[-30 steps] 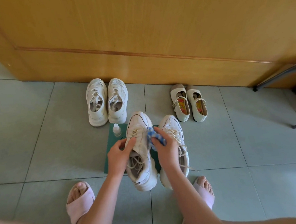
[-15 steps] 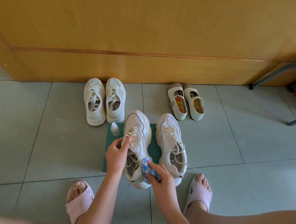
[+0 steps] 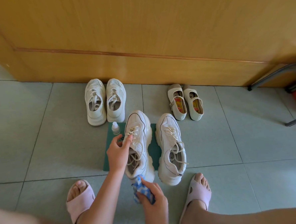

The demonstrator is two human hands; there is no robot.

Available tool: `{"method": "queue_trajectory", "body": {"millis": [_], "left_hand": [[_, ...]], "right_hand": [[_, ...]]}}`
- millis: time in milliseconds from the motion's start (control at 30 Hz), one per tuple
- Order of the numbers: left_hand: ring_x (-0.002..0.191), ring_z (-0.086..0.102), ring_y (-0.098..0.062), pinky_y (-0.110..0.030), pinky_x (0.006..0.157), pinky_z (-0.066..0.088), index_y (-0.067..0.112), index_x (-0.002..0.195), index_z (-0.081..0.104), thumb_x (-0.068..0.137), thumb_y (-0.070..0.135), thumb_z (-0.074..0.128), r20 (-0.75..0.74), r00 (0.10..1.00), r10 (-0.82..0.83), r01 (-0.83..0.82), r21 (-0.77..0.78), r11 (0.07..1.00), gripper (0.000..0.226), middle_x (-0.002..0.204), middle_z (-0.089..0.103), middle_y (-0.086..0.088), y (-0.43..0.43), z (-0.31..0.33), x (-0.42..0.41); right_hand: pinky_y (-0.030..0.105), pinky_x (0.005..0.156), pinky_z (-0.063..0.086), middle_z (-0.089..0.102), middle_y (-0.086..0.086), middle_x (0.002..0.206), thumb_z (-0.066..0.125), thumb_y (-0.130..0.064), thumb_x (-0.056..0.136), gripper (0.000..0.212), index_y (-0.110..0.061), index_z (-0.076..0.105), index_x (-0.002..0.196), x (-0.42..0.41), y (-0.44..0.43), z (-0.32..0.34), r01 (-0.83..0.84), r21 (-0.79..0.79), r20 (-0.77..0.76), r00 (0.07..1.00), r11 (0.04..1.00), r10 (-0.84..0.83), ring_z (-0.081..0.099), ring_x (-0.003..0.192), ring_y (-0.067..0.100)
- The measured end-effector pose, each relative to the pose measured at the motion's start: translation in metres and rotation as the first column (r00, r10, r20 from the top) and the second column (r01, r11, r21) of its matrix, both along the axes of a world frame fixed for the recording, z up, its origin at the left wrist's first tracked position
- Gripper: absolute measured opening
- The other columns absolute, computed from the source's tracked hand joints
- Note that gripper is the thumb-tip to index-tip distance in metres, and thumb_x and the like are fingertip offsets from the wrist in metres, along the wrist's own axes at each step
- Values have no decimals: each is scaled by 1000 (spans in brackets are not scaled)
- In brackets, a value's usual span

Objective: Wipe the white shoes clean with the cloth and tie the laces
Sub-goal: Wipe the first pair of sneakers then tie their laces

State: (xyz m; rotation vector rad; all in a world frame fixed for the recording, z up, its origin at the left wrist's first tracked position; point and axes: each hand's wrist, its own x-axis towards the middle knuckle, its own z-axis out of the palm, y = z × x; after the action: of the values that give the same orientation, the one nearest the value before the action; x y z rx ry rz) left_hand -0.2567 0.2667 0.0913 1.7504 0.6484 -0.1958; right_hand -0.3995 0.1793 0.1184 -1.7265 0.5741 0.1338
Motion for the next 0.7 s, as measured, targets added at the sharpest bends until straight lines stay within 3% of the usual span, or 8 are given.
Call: {"method": "queue_trajectory", "body": {"millis": [67,167,267,500,700], "left_hand": [[93,60,-15,-24,77,43,15,115,61,85,41,65,12,1000,-11,11,5,1000,40,97,64,0,-2,2,-1],[89,60,-12,-17,68,41,16,110,65,86,40,64,33,998,-57,57,22,998,34,93,64,3,-4,2,-2],[87,59,-11,-14,66,40,15,114,64,87,41,62,31,996,-87,86,29,996,38,96,65,2,-4,2,-1],[81,59,-5,-9,62,39,16,113,64,86,40,64,31,998,-63,63,21,998,35,94,65,4,-6,2,-1],[81,58,-7,-14,64,39,16,108,64,88,37,63,27,1000,-1,0,31,1000,29,87,61,7,-7,1,-1]], "right_hand": [[12,66,50,68,-6,89,68,11,76,52,-39,71,90,10,-11,13,110,61,3,994,992,-111,64,80,1],[15,78,52,68,-3,105,65,-1,83,34,-22,66,110,56,-34,26,171,79,72,982,982,-177,65,93,6],[2,70,45,62,-9,105,60,-7,89,37,-20,59,124,117,-48,31,45,-91,96,995,995,-36,59,90,1],[-3,64,38,59,6,116,50,-1,92,37,-15,59,126,176,-45,-6,-262,-377,-18,961,888,275,54,96,10],[-3,72,36,55,0,109,54,0,90,36,-14,63,122,141,-45,-5,-337,-377,-14,933,863,359,50,93,8]]}}
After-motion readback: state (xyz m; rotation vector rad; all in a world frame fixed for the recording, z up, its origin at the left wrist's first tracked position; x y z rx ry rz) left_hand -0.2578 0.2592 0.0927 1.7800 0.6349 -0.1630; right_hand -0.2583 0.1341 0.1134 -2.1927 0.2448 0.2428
